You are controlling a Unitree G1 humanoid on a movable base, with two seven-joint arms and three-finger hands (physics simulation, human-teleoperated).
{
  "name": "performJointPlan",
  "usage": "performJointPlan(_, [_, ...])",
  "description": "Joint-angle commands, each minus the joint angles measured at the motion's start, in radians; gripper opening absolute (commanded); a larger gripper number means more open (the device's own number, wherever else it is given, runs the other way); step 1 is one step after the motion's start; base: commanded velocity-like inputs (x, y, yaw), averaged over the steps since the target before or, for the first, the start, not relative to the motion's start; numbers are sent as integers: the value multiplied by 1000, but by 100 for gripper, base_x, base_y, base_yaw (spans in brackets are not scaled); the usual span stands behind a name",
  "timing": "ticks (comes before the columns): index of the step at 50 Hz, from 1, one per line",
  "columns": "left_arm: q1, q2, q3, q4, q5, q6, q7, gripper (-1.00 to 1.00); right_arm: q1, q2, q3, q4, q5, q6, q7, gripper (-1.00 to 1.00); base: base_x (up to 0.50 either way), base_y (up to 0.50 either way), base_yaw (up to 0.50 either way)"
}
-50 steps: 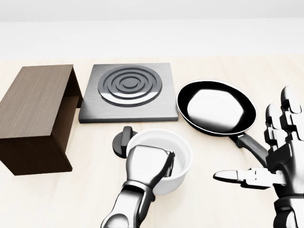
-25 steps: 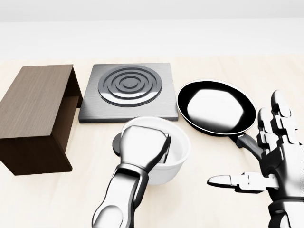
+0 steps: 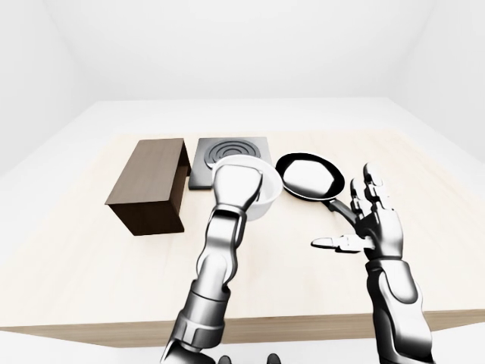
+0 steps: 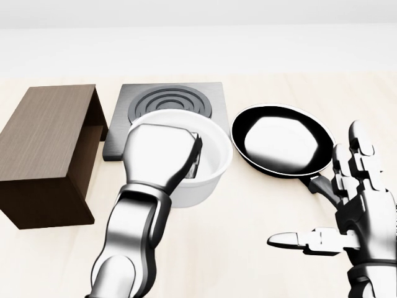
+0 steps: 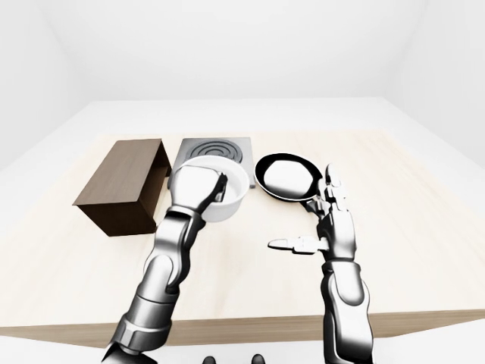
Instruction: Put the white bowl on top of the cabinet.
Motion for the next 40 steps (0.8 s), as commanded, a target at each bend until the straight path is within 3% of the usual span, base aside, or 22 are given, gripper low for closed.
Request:
performJointPlan(1, [-55,26,48,-157,63,0,-92,-100,6,3,10,2,-11,0,2,100,0,0,0])
performJointPlan(22, [-251,173,186,-198,26,0,-250,-100,17,12,39,11,-41,0,1,100,0,0,0])
performJointPlan(40, [-335,291,242,-86,-142,0,-168,-100,21,16,54,27,-56,0,0,100,0,0,0])
